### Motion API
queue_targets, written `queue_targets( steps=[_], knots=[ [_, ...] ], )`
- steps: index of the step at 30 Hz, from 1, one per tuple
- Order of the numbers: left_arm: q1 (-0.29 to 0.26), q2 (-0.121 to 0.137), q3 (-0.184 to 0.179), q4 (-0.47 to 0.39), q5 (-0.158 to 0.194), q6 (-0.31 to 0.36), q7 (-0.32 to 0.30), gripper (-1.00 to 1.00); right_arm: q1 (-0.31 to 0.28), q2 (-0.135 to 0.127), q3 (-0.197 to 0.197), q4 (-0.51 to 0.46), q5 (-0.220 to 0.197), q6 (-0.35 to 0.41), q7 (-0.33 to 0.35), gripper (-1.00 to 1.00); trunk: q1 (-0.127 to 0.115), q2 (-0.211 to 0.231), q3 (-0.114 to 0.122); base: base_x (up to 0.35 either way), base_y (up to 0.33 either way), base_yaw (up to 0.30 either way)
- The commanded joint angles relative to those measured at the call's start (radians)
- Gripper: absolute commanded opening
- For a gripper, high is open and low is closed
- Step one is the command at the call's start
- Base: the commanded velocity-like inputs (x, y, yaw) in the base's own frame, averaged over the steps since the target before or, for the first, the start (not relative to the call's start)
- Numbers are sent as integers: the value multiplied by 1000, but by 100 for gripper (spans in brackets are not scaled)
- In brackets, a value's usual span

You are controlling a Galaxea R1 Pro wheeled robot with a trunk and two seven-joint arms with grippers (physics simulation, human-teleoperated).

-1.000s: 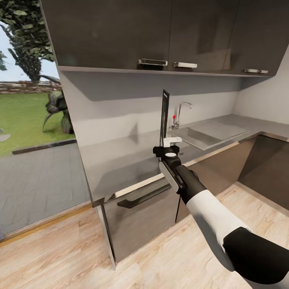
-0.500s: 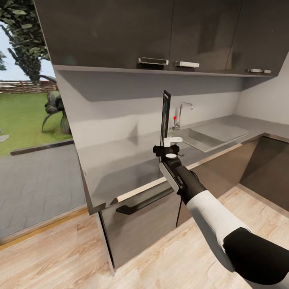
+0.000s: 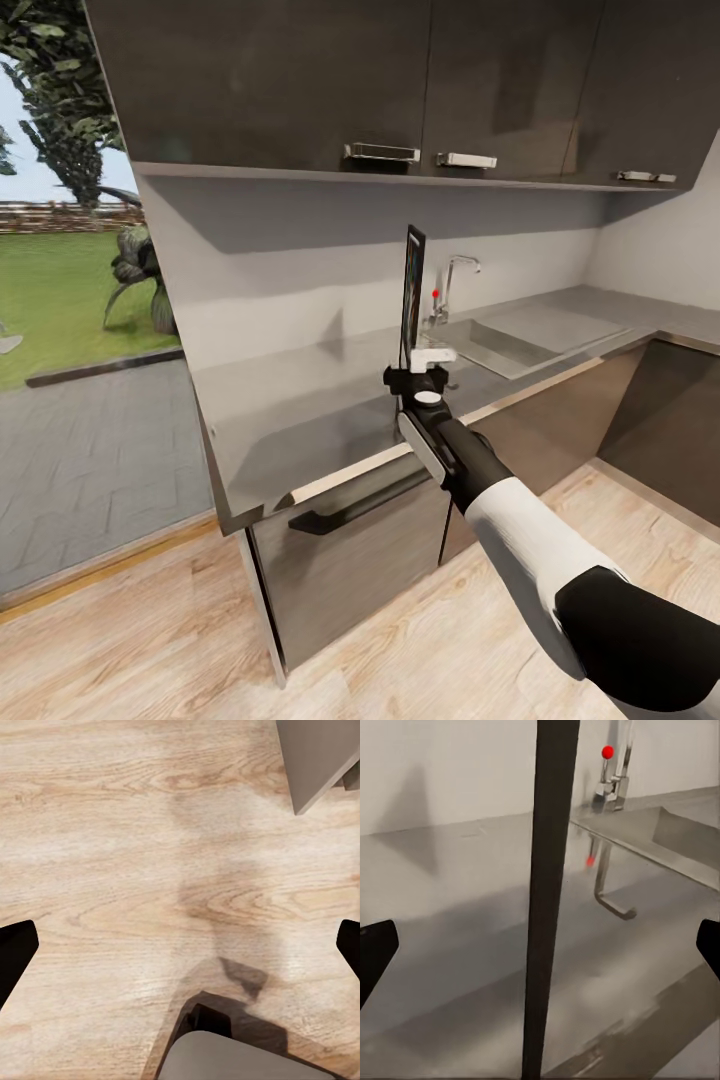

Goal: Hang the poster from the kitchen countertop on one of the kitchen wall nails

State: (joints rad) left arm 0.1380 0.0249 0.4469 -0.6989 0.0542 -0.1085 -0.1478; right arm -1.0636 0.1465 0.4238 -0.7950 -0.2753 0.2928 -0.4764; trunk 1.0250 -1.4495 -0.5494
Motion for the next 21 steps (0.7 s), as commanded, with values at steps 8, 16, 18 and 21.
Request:
queue_targets(
  steps=[8,16,18,21],
  knots=[
    [0,0,2,-1,6,0,-7,100,-1,-1,4,19,-7,-9,12,100,0,-1,-1,16,0,0],
    [0,0,2,-1,6,0,-7,100,-1,-1,3,20,-8,-9,13,100,0,-1,-1,204,0,0],
    [0,0,2,-1,6,0,-7,100,-1,-2,3,20,-11,-9,13,100,0,-1,-1,181,0,0],
    [0,0,2,-1,6,0,-7,100,-1,-1,3,20,-21,-9,13,100,0,-1,-1,92,0,0]
  ],
)
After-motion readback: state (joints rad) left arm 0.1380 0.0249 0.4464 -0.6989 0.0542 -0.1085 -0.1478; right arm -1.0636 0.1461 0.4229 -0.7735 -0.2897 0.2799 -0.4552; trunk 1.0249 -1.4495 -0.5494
